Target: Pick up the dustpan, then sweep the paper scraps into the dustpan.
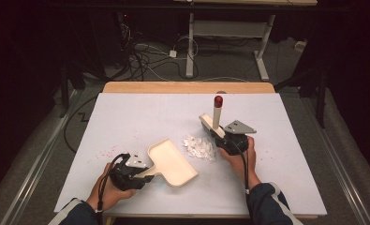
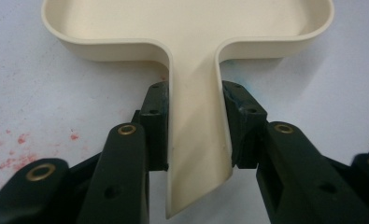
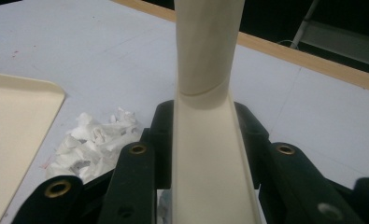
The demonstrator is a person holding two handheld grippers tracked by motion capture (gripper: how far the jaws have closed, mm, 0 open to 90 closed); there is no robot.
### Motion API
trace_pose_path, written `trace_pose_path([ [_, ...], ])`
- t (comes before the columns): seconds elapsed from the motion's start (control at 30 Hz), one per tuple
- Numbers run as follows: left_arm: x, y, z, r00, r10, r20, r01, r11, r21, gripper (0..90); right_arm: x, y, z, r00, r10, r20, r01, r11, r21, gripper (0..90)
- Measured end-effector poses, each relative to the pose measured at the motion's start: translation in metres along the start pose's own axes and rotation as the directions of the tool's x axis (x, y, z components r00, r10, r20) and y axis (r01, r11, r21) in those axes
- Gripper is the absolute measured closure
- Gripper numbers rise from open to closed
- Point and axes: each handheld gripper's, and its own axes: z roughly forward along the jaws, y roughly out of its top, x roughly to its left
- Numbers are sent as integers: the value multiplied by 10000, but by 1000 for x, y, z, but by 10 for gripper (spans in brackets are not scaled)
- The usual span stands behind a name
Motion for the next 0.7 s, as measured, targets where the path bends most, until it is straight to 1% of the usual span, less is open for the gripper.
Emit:
trace_pose_path([
  [0.13, 0, 0, 0, 10000, -25, 5, 25, 10000, 3, 631, -2, 0, 0, 9999, 113, -51, -114, 9999, -46, 673],
  [0.23, 0, -1, 1, 10000, -10, 4, 10, 10000, 54, 631, -2, 0, -1, 9998, 113, -138, -114, 9999, -19, 673],
  [0.27, 0, -1, 1, 10000, -23, 8, 23, 10000, 49, 631, -2, -1, -1, 9997, 185, -158, -185, 9998, 4, 672],
  [0.37, 0, -1, 0, 10000, -30, 26, 30, 10000, 49, 631, -4, -1, -1, 9996, 161, -215, -162, 9999, -53, 673],
  [0.4, 0, -1, 0, 10000, -26, 7, 26, 10000, 51, 631, -3, -1, -1, 9994, 253, -237, -253, 9997, -11, 673],
  [0.43, 0, -2, 0, 10000, -21, -5, 22, 10000, 63, 631, -4, -1, -2, 9994, 237, -265, -236, 9997, 10, 673],
  [0.47, 0, -2, 0, 10000, -23, -19, 23, 10000, 64, 631, -5, 0, -2, 9996, 125, -272, -125, 9999, 7, 673],
  [0.53, 0, -2, 0, 10000, -33, -20, 33, 9999, 100, 631, -5, 0, -4, 9993, 99, -358, -94, 9998, 151, 672],
  [0.57, 0, -2, 0, 10000, -33, -16, 33, 9999, 111, 631, -6, 0, -5, 9990, 175, -416, -164, 9995, 269, 671],
  [0.6, 0, -2, 0, 10000, -35, -23, 35, 9999, 108, 631, -6, 0, -6, 9989, 204, -416, -193, 9994, 278, 671],
  [0.63, -1, -1, 0, 10000, -13, -35, 13, 9999, 121, 631, -7, 0, -6, 9984, 341, -451, -328, 9990, 290, 672],
  [0.7, -1, -1, 0, 10000, 21, -54, -21, 9999, 119, 631, -8, 0, -6, 9983, 286, -510, -270, 9991, 317, 671],
])
